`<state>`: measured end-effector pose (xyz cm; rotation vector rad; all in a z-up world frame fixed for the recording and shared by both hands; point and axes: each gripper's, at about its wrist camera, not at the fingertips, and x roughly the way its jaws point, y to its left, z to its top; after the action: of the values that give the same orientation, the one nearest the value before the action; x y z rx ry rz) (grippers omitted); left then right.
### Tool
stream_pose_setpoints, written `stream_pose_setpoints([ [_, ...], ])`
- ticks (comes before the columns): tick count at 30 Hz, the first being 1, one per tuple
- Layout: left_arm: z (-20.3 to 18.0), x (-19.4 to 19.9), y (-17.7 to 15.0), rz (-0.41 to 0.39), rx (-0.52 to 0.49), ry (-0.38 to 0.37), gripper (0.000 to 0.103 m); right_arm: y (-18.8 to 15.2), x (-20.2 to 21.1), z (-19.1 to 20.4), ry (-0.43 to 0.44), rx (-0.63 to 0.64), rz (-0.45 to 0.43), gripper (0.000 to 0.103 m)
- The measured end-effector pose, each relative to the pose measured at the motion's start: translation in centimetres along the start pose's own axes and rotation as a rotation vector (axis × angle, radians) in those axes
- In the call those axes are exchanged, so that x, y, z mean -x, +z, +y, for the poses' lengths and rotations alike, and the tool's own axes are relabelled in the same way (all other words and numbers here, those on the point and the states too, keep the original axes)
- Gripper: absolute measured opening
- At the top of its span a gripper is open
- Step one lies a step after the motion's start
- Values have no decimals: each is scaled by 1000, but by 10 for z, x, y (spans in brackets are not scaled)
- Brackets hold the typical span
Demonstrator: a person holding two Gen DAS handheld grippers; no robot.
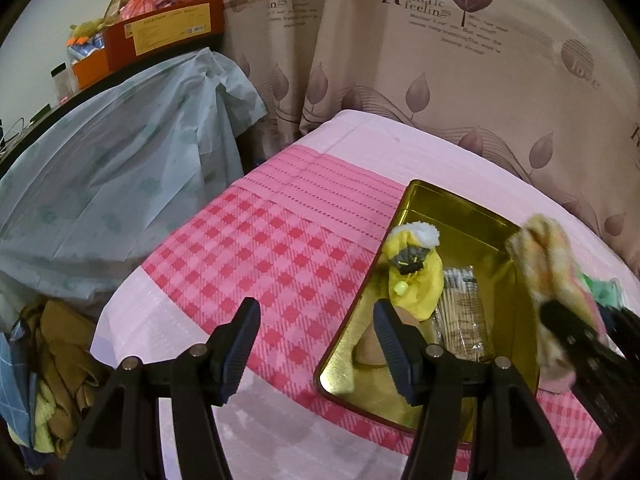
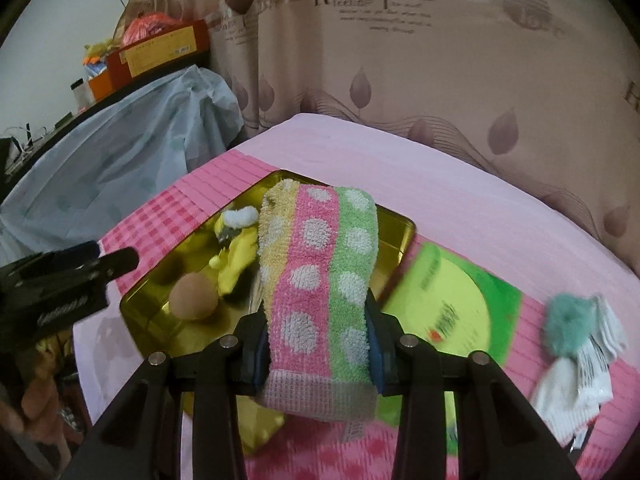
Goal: Organize soft objects
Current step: 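Carry the striped polka-dot towel into the gold tin and open the right tool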
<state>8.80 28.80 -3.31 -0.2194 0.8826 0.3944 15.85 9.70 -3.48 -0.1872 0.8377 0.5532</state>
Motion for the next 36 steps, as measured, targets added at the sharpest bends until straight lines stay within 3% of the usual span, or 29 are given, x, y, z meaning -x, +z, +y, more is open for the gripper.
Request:
stream_pose_setpoints([
  [12, 1, -3, 2, 16, 1, -13, 60, 25, -59, -4, -23, -8, 69, 39],
  [17, -4, -4, 2, 7, -17, -5, 60, 23, -67, -6, -20, -26, 71, 55],
  [19, -6, -5, 2, 3, -26, -1, 60, 22, -60, -7, -19, -38, 52, 64],
  [26, -8, -5, 1, 1, -39, -1, 60, 12, -6, -24, 13, -84, -50, 67],
  [31, -11, -4, 0, 2, -52, 3, 60, -9, 37, -54, -86, -77, -101, 69],
  [36, -15, -1, -2, -6, -65, 6, 60, -31, 66, -110, -195, -122, -102, 69],
])
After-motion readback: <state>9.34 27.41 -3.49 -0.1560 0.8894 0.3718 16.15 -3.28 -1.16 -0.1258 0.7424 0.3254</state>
